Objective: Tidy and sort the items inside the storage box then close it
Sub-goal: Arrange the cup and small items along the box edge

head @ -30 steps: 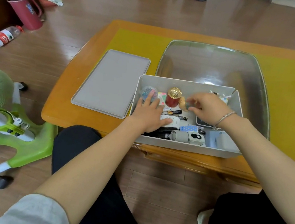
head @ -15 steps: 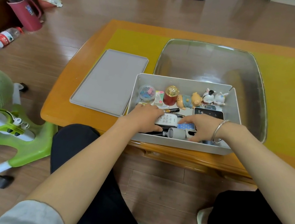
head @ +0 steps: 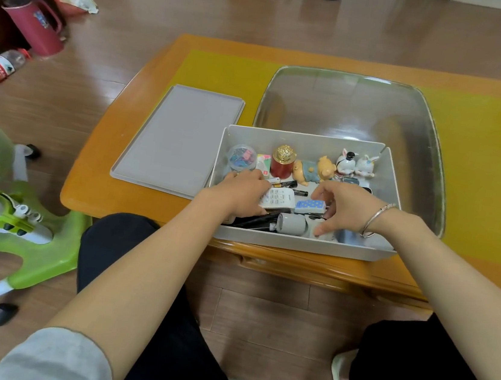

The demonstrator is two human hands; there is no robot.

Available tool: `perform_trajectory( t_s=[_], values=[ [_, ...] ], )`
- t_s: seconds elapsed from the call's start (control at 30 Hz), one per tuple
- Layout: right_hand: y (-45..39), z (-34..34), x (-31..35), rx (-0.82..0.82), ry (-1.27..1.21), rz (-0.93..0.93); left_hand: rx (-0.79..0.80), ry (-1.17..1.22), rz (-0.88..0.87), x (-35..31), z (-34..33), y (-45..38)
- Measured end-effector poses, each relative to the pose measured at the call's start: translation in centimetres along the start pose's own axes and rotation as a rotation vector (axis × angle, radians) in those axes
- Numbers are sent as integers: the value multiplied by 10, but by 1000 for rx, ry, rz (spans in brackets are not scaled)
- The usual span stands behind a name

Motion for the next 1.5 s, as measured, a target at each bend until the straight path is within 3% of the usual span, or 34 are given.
perform_trajectory(
  t_s=[0.13, 0.5, 0.77, 0.9, 1.03, 1.33, 1.5],
  values=[
    [5, 4, -3, -66, -144, 6, -25, 27, -7, 2, 2, -4],
    [-2, 1, 6, 114, 13, 0, -24, 68, 2, 5, 1, -10],
    [4, 2, 11, 182, -204, -17, -199, 273, -45, 4, 9, 4],
    [14, 27, -2, 30, -182, -20, -277, 369, -86, -4, 20, 7],
    [24, 54, -30, -194, -4, -139, -347, 364, -165, -25, 33, -1],
    [22, 62, -47, -589, -26, -198, -197, 62, -271, -85, 22, -34],
    [13, 63, -47, -585, 27, -143, -268, 50, -339, -115, 9, -44]
  ],
)
Point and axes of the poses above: each hand's wrist, its own y-axis away from the middle knuckle, its own z-axis out of the back of the hand, x = y × z, the point moved 2 cm from there along -y, towards the middle knuckle, and after that the axes turned 3 degrees about y, right-handed, at the moved point
